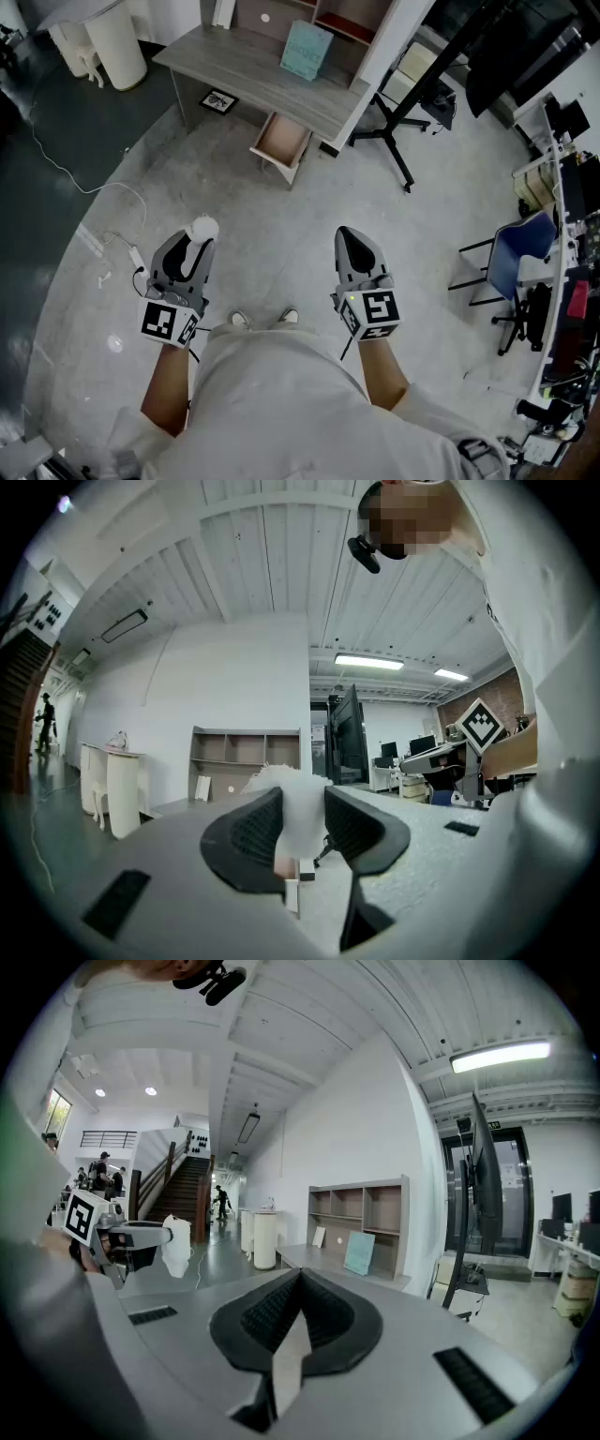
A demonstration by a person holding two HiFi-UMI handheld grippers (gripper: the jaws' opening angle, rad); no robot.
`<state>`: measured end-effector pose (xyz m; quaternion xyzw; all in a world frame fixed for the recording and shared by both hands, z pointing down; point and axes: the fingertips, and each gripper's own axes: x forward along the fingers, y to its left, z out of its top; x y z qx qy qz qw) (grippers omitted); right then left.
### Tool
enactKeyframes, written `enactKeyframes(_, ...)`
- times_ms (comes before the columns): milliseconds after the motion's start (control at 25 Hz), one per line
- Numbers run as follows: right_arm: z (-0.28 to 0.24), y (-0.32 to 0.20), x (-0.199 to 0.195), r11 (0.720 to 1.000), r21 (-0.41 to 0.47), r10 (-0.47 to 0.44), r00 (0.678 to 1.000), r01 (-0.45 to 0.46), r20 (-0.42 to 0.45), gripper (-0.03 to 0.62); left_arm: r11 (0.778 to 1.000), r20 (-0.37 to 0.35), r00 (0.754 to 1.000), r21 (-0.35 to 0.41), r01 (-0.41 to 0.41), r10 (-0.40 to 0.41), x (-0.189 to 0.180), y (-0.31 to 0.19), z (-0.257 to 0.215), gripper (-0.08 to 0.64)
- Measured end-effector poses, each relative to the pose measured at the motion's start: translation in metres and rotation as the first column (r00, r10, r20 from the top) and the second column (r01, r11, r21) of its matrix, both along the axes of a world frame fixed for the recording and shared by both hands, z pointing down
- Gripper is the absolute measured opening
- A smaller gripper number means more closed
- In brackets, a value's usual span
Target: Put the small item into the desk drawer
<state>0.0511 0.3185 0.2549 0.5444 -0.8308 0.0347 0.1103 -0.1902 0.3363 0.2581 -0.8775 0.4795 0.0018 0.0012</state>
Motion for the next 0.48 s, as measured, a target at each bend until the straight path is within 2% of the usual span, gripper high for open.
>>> enactKeyframes(200,0.002,0.001,-0.012,1.000,-0.003,0.002,1.000,-0.002,-0.001,-0.003,1.000,-0.002,1.000,-0.008,-0.012,0.012,-0.009,-0.001,0.004,0.143)
enactKeyframes(360,0.007,0.006,-0.023,1.000,-0.025,-0.001,0.999,0.002,0.041,-0.002,0.999,-0.015,1.000,-0.016,-0.028,0.027,-0.019,-0.001,0.010,0.143)
enactKeyframes(480,0.011,0.013,-0.030,0.999,-0.034,0.024,1.000,-0.024,0.012,-0.002,0.998,-0.031,0.998,-0.021,-0.052,0.051,-0.026,-0.002,0.016,0.143)
